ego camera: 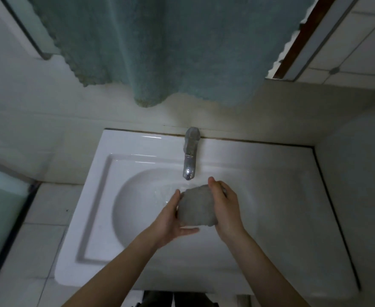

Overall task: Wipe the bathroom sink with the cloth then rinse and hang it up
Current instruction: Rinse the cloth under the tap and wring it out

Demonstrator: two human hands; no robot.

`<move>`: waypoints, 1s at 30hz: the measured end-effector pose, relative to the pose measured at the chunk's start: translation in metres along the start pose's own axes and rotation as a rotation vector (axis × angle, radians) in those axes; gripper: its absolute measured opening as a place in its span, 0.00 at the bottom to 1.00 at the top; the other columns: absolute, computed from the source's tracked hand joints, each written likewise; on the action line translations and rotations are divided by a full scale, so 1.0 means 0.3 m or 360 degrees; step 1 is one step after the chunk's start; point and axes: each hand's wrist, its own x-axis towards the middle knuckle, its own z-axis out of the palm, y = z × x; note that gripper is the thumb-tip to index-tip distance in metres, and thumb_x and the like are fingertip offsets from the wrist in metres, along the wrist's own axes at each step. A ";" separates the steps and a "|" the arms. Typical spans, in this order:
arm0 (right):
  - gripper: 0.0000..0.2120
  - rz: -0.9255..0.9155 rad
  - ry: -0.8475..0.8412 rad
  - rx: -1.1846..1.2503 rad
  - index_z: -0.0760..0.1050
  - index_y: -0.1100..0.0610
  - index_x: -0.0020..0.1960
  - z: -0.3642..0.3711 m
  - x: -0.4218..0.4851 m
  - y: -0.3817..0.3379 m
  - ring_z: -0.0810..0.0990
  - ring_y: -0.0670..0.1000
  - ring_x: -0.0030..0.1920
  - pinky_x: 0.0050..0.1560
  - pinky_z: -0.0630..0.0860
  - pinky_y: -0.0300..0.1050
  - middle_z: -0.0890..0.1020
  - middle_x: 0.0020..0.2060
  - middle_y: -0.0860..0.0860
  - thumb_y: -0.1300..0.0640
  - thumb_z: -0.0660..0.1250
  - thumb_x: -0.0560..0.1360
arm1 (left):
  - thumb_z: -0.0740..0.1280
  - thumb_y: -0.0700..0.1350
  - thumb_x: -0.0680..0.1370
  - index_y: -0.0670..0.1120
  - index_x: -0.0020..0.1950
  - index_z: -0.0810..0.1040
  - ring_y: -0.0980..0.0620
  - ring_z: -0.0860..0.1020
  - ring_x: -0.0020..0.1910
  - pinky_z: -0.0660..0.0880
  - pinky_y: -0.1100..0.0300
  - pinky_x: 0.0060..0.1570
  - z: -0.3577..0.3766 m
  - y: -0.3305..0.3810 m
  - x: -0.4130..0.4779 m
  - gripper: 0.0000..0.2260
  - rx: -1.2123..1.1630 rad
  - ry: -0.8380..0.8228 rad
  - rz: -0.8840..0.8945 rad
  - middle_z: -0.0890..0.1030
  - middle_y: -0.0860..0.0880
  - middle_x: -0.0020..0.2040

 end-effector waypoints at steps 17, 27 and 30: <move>0.07 -0.0073 0.0205 0.0073 0.78 0.58 0.49 0.096 -0.098 0.118 0.82 0.46 0.41 0.39 0.76 0.34 0.83 0.42 0.52 0.55 0.67 0.77 | 0.72 0.48 0.74 0.46 0.38 0.73 0.45 0.78 0.37 0.77 0.53 0.40 0.112 0.038 -0.042 0.11 0.0242 0.0597 0.0798 0.78 0.42 0.35; 0.16 -0.0334 0.0346 0.0000 0.69 0.60 0.36 0.136 -0.094 0.093 0.75 0.45 0.31 0.37 0.73 0.39 0.75 0.28 0.49 0.52 0.68 0.76 | 0.67 0.57 0.77 0.42 0.36 0.73 0.49 0.78 0.29 0.77 0.59 0.32 0.174 0.032 -0.052 0.19 -0.0332 0.0649 0.0600 0.76 0.43 0.31; 0.18 -0.0450 0.0272 -0.0070 0.63 0.55 0.32 0.131 -0.098 0.088 0.70 0.43 0.28 0.33 0.69 0.36 0.70 0.24 0.46 0.56 0.64 0.78 | 0.66 0.57 0.76 0.46 0.28 0.66 0.52 0.72 0.25 0.73 0.60 0.32 0.176 0.046 -0.055 0.22 -0.0463 0.0671 0.0523 0.69 0.49 0.24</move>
